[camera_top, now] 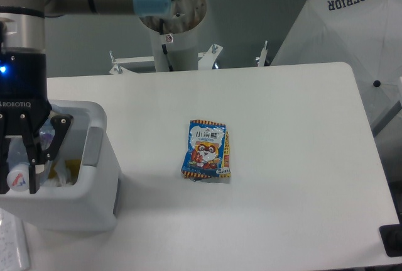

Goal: Place the trash in the trash can
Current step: 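Open the gripper to drop the bottle into the bin, then move the gripper over the blue snack bag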

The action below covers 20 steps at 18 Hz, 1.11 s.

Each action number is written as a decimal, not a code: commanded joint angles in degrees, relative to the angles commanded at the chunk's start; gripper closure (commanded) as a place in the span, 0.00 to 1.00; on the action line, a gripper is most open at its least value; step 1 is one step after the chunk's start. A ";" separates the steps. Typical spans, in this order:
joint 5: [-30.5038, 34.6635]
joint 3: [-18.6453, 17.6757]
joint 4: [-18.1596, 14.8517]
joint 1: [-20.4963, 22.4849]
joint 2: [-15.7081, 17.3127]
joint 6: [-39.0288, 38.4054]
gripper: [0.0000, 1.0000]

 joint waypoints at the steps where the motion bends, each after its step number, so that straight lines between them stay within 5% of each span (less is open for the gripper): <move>1: 0.00 -0.35 0.00 0.00 0.00 0.00 0.61; 4: 0.00 -0.36 0.00 0.00 -0.09 0.35 0.50; 7: 0.09 -0.18 0.00 0.00 0.00 0.35 0.10; 9: 0.17 -0.18 0.00 0.09 0.35 0.26 0.01; 13: 0.79 -2.36 -0.26 2.36 1.05 0.00 0.00; 16: 1.05 -7.20 -0.09 10.53 2.90 0.00 0.00; 20: 1.23 -8.18 0.09 19.50 2.29 0.44 0.00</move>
